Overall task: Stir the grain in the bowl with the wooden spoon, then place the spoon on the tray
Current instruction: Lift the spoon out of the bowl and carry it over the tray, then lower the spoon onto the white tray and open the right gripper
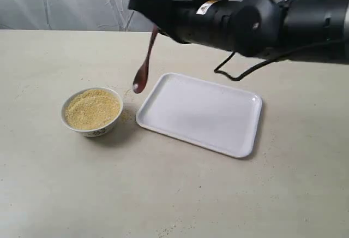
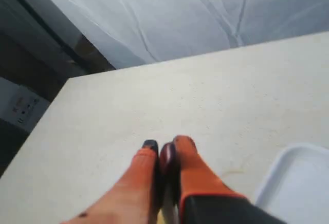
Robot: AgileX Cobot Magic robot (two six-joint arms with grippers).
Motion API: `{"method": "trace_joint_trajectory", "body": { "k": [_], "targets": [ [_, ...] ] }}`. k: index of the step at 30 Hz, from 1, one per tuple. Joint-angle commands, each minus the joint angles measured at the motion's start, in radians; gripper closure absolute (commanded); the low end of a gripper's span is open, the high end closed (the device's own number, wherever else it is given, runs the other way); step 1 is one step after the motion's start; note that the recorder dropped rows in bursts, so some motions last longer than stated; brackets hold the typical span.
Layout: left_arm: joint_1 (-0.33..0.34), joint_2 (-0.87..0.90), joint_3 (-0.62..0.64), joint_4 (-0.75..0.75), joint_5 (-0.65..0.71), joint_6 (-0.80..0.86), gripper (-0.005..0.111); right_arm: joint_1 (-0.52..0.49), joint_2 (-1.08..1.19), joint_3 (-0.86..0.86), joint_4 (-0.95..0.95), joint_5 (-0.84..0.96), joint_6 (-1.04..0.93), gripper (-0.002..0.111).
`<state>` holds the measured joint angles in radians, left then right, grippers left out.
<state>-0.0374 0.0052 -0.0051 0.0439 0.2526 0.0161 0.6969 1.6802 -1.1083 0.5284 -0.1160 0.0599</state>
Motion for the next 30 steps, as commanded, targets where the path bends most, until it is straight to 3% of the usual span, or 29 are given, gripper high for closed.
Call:
{"method": "trace_joint_trajectory", "body": {
  "k": [1, 5, 7, 9, 11, 14, 17, 21, 30],
  "targets": [
    [0.005, -0.005, 0.005, 0.000, -0.013, 0.000, 0.107, -0.141, -0.060, -0.003, -0.030, 0.250, -0.014, 0.109],
    [0.005, -0.005, 0.005, 0.000, -0.013, 0.000, 0.107, -0.275, -0.071, -0.003, 0.046, 0.425, -0.164, 0.109],
    [0.012, -0.005, 0.005, 0.000, -0.013, 0.000, 0.107, -0.372, -0.067, -0.003, 0.401, 0.612, -0.566, 0.109],
    [0.016, -0.005, 0.005, 0.000, -0.013, 0.000, 0.107, -0.484, -0.045, -0.003, 0.817, 0.963, -1.080, 0.109],
    [0.018, -0.005, 0.005, 0.000, -0.013, 0.000, 0.107, -0.576, -0.004, -0.003, 1.072, 1.301, -1.275, 0.109],
    [0.022, -0.005, 0.005, 0.000, -0.013, 0.000, 0.107, -0.638, 0.047, -0.003, 1.116, 1.337, -1.283, 0.109],
    [0.026, -0.005, 0.005, 0.000, -0.013, 0.000, 0.107, -0.638, 0.112, 0.035, 1.054, 1.317, -1.281, 0.109],
    [0.026, -0.005, 0.005, 0.000, -0.013, 0.000, 0.107, -0.638, 0.213, 0.078, 1.116, 1.179, -1.276, 0.109],
    [0.026, -0.005, 0.005, 0.000, -0.013, 0.000, 0.107, -0.636, 0.360, 0.080, 1.216, 1.121, -1.231, 0.109]
  ]
}}
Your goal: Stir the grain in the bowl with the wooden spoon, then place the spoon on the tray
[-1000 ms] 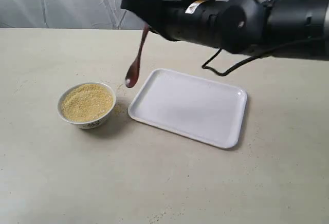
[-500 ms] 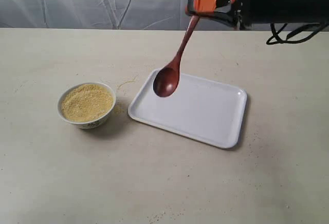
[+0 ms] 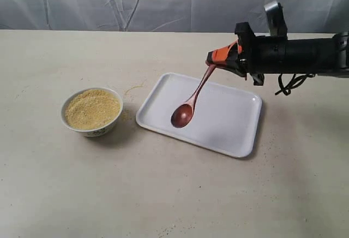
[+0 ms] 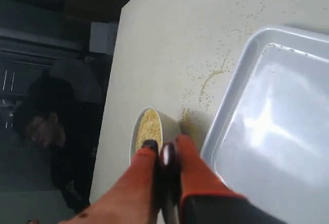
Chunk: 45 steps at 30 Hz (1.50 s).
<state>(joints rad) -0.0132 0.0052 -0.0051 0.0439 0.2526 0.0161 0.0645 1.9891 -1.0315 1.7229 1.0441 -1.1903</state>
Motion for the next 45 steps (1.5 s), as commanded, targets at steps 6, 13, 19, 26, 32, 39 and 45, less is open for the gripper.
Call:
{"method": "trace_joint_trajectory", "body": {
  "k": [6, 13, 19, 26, 32, 39, 45],
  "targets": [
    [0.001, -0.005, 0.005, 0.000, -0.013, 0.000, 0.107, -0.004, 0.100, 0.003, 0.001, -0.127, 0.042, 0.067],
    [0.001, -0.005, 0.005, 0.000, -0.013, 0.000, 0.107, -0.004, 0.077, 0.003, -0.201, -0.264, 0.134, 0.047],
    [0.001, -0.005, 0.005, 0.000, -0.013, 0.000, 0.107, -0.004, 0.007, 0.000, -0.390, -0.365, 0.276, 0.047],
    [0.001, -0.005, 0.005, 0.000, -0.013, 0.000, 0.107, -0.004, -0.092, -0.012, -0.636, -0.434, 0.421, 0.047],
    [0.001, -0.005, 0.005, 0.000, -0.013, 0.000, 0.107, -0.004, -0.187, -0.013, -0.821, -0.455, 0.525, 0.064],
    [0.001, -0.005, 0.005, 0.000, -0.013, 0.000, 0.107, -0.004, -0.292, -0.013, -1.035, -0.401, 0.611, 0.108],
    [0.001, -0.005, 0.005, 0.000, -0.013, 0.000, 0.107, -0.004, -0.398, -0.011, -1.328, -0.333, 0.820, 0.108]
  ]
}}
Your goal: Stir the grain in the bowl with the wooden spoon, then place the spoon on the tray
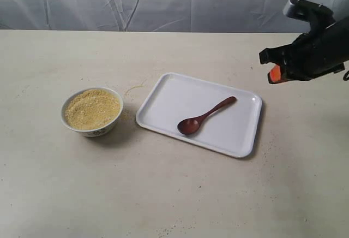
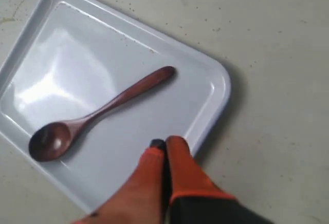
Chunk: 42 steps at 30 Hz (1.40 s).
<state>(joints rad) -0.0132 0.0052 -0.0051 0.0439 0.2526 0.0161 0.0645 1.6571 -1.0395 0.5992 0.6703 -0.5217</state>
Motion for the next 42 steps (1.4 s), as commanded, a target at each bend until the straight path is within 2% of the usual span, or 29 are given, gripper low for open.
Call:
{"method": "trace_joint_trajectory", "body": {
  "k": [1, 6, 16, 25, 34, 39, 42],
  "targets": [
    [0.001, -0.005, 0.005, 0.000, -0.013, 0.000, 0.107, -0.004, -0.084, -0.003, -0.265, 0.050, 0.212, 0.108],
    [0.001, -0.005, 0.005, 0.000, -0.013, 0.000, 0.107, -0.006, -0.179, -0.001, -0.407, 0.091, 0.417, 0.108],
    [0.001, -0.005, 0.005, 0.000, -0.013, 0.000, 0.107, -0.006, -0.484, 0.091, -0.447, 0.086, 0.428, 0.108],
    [0.001, -0.005, 0.005, 0.000, -0.013, 0.000, 0.107, -0.006, -0.853, 0.293, -0.482, -0.082, 0.444, 0.108],
    [0.001, -0.005, 0.005, 0.000, -0.013, 0.000, 0.107, -0.006, -1.201, 0.445, -0.527, -0.167, 0.444, 0.108],
    [0.001, -0.005, 0.005, 0.000, -0.013, 0.000, 0.107, -0.006, -1.317, 0.568, -0.524, -0.321, 0.444, 0.108],
    [0.001, -0.005, 0.005, 0.000, -0.013, 0.000, 0.107, -0.006, -1.344, 0.602, -0.520, -0.314, 0.444, 0.108]
  ]
}}
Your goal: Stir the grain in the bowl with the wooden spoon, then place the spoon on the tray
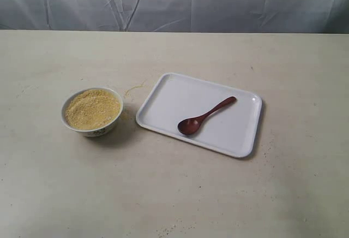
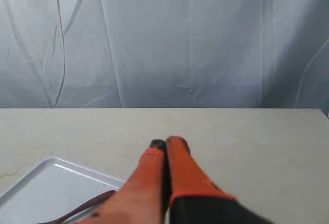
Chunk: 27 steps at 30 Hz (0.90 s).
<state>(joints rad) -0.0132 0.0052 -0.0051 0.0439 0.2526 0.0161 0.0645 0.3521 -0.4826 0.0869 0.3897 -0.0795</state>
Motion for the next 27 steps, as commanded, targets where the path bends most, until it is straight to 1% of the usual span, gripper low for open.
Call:
{"method": "trace_joint_trajectory", "body": {
  "k": [1, 18, 21, 23, 26, 27],
  "targets": [
    [0.001, -0.005, 0.005, 0.000, -0.013, 0.000, 0.107, -0.006, -0.041, 0.047, -0.008, -0.017, 0.002, 0.108],
    [0.001, -0.005, 0.005, 0.000, -0.013, 0.000, 0.107, -0.006, -0.043, 0.047, -0.004, -0.005, 0.002, 0.108],
    [0.001, -0.005, 0.005, 0.000, -0.013, 0.000, 0.107, -0.006, -0.074, 0.047, 0.000, -0.004, 0.002, 0.108],
    [0.001, -0.005, 0.005, 0.000, -0.013, 0.000, 0.107, -0.037, -0.126, 0.047, 0.024, -0.004, 0.002, 0.108],
    [0.001, -0.005, 0.005, 0.000, -0.013, 0.000, 0.107, -0.123, -0.197, 0.047, 0.034, -0.003, 0.002, 0.108],
    [0.001, -0.005, 0.005, 0.000, -0.013, 0.000, 0.107, -0.134, -0.207, 0.047, 0.034, -0.003, 0.002, 0.108]
  ]
}}
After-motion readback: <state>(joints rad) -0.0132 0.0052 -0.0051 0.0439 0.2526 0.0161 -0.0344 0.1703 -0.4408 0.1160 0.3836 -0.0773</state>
